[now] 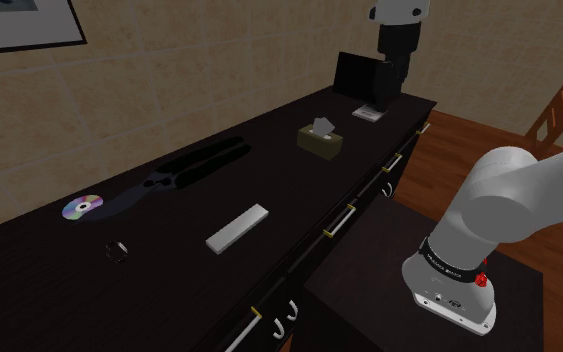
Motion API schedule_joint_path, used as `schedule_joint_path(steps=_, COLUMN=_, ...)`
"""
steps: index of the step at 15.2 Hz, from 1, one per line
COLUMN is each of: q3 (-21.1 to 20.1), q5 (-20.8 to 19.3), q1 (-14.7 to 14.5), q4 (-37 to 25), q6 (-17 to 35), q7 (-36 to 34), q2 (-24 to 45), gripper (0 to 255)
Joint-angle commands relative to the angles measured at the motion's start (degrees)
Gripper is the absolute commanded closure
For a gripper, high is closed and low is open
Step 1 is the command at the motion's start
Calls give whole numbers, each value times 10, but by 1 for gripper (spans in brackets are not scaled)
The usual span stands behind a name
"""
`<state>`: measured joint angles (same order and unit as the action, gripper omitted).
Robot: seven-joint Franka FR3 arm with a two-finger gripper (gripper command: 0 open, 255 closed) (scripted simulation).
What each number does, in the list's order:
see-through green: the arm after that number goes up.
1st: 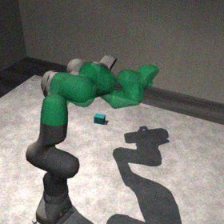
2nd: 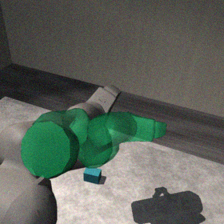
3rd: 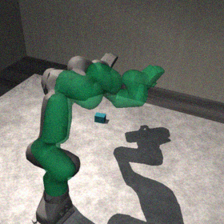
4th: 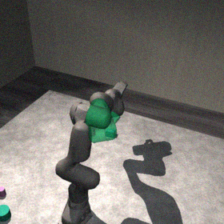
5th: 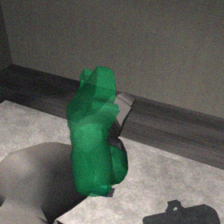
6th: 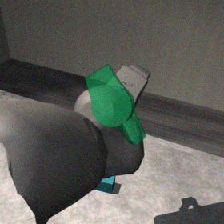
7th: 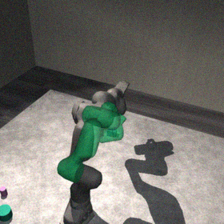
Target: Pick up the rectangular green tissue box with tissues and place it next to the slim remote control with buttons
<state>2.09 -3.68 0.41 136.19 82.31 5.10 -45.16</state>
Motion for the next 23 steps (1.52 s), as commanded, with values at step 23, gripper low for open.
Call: schedule_joint_path(steps=23, q3=374, q5=36, q1=-59, q4=-178, q6=185, q7=614, q2=389, gripper=0)
